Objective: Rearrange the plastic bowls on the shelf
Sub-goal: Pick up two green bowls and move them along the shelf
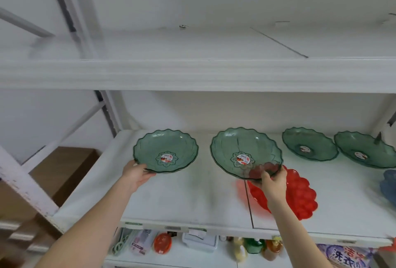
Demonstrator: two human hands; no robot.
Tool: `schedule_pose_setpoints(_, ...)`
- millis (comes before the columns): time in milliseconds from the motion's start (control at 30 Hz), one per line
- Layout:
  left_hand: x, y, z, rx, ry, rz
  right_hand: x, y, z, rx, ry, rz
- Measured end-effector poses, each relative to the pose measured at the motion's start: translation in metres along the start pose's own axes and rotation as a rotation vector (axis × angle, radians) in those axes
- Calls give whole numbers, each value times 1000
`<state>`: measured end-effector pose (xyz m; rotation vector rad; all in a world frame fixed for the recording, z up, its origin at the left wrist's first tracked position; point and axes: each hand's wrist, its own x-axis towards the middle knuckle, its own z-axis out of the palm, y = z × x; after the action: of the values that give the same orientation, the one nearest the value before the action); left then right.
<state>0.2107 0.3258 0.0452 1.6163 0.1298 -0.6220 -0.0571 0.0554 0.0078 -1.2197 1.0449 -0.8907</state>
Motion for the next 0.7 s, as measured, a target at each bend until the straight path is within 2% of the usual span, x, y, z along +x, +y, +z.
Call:
schedule_pose_setpoints(333, 93, 19, -129, -44, 16, -26, -43, 27, 191, 194, -79, -10)
schedule_pose_setpoints(500, 142, 22, -146, -100, 21, -30, -29, 52, 254, 181, -50, 41)
schedule_pose_setpoints(700, 209, 4, -138, -122, -28, -49, 4, 90, 296, 144, 25, 62)
